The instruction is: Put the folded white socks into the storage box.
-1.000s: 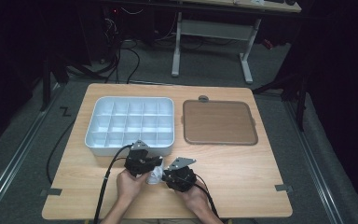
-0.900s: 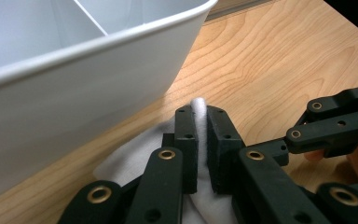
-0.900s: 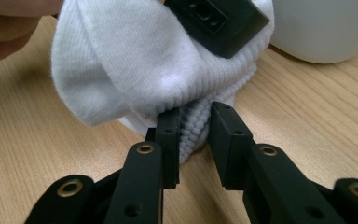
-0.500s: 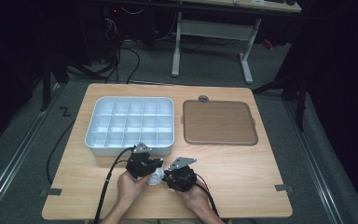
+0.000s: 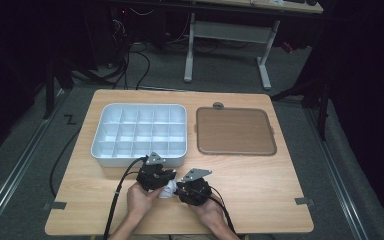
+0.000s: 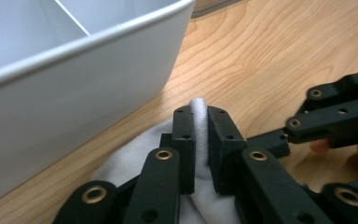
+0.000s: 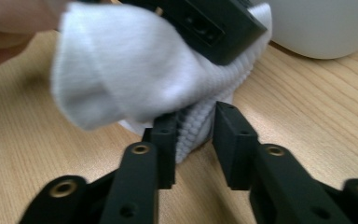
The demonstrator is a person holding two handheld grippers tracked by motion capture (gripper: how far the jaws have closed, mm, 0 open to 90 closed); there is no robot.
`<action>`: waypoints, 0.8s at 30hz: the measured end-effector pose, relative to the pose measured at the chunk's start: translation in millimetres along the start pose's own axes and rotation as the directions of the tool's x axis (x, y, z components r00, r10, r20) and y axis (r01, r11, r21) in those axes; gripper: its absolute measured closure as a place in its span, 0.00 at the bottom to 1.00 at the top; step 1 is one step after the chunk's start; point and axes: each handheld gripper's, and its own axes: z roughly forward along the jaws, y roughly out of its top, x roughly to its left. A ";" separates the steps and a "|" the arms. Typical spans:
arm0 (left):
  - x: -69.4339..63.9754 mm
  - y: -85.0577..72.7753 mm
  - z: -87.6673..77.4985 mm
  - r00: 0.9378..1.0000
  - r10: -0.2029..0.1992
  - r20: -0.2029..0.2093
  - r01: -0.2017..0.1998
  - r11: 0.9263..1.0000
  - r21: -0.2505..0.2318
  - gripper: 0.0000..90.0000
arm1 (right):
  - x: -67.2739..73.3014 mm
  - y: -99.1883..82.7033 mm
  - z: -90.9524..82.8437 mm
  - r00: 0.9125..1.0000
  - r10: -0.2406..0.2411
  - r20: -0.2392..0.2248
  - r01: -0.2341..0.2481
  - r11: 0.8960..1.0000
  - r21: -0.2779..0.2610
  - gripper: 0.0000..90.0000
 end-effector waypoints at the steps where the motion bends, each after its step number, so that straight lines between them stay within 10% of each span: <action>1: -0.1 0.8 -0.4 1.000 -0.002 0.002 0.002 1.000 0.003 0.90 | -0.1 0.6 -0.1 1.000 0.003 0.002 -0.003 1.000 0.004 0.73; 24: -3.4 12.4 -29.2 0.994 -0.055 0.096 0.062 0.996 -0.069 0.60 | 0.1 -3.7 -33.5 1.000 0.018 0.015 -0.017 0.999 -0.043 0.74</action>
